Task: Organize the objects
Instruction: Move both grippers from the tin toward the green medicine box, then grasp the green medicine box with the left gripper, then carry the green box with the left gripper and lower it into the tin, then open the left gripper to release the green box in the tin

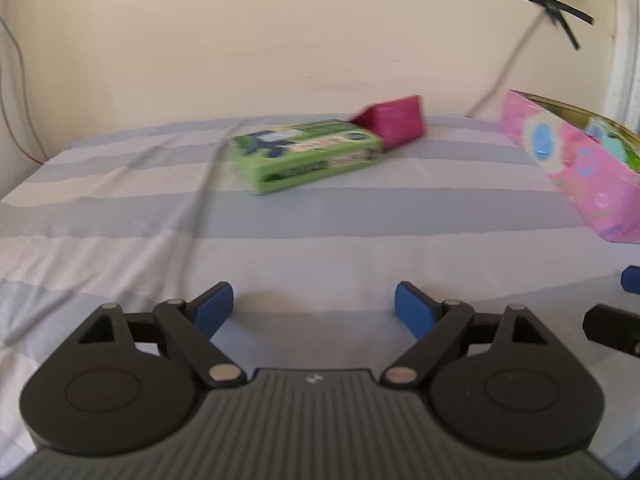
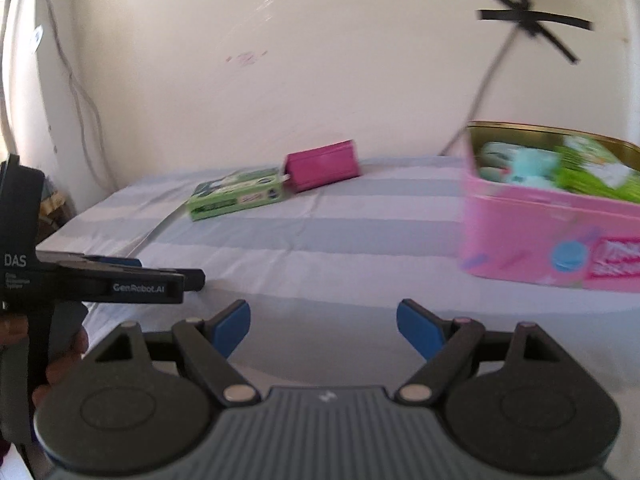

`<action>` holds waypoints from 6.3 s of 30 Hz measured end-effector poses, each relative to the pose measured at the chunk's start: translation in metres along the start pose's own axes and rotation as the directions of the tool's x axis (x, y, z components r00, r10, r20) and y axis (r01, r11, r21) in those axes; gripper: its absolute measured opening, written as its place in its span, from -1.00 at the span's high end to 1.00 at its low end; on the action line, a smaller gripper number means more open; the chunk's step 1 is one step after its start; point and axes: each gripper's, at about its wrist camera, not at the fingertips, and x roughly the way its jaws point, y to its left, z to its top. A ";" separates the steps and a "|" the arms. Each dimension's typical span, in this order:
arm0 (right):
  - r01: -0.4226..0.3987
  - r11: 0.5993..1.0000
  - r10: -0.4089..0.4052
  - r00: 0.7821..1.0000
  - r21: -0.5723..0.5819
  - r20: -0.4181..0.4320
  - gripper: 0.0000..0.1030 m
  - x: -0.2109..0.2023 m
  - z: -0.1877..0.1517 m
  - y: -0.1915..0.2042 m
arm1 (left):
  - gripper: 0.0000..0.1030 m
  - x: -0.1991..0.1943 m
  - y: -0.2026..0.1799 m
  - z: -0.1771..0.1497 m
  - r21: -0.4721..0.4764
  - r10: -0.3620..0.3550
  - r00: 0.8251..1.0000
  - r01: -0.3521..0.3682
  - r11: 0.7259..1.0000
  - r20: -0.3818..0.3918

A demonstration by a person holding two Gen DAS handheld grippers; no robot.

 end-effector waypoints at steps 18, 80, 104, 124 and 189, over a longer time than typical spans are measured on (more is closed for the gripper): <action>-0.120 0.991 0.117 0.992 -0.059 -0.054 -0.84 0.154 0.101 0.070 | -0.75 -0.002 0.108 0.000 -0.451 0.051 0.996 -0.010 0.893 0.078; -0.030 0.963 -0.033 0.973 -0.268 -0.230 0.82 0.136 0.098 0.100 | -1.00 -0.040 0.054 -0.008 -0.122 -0.214 0.949 0.247 0.961 0.232; -0.237 0.950 0.205 0.964 -0.203 -0.168 -0.19 0.179 0.112 0.084 | -0.14 0.081 0.113 0.073 -0.382 -0.136 0.991 0.125 0.916 0.000; 0.147 0.986 -0.152 0.987 -0.075 -0.060 -0.02 -0.093 -0.042 -0.056 | -0.16 -0.055 -0.139 -0.020 0.059 -0.555 0.826 0.562 0.825 -0.103; 0.297 0.950 -0.298 0.954 0.098 0.004 -0.18 -0.024 0.122 -0.301 | -0.42 0.036 -0.350 0.163 0.290 -0.374 0.926 0.346 0.892 0.047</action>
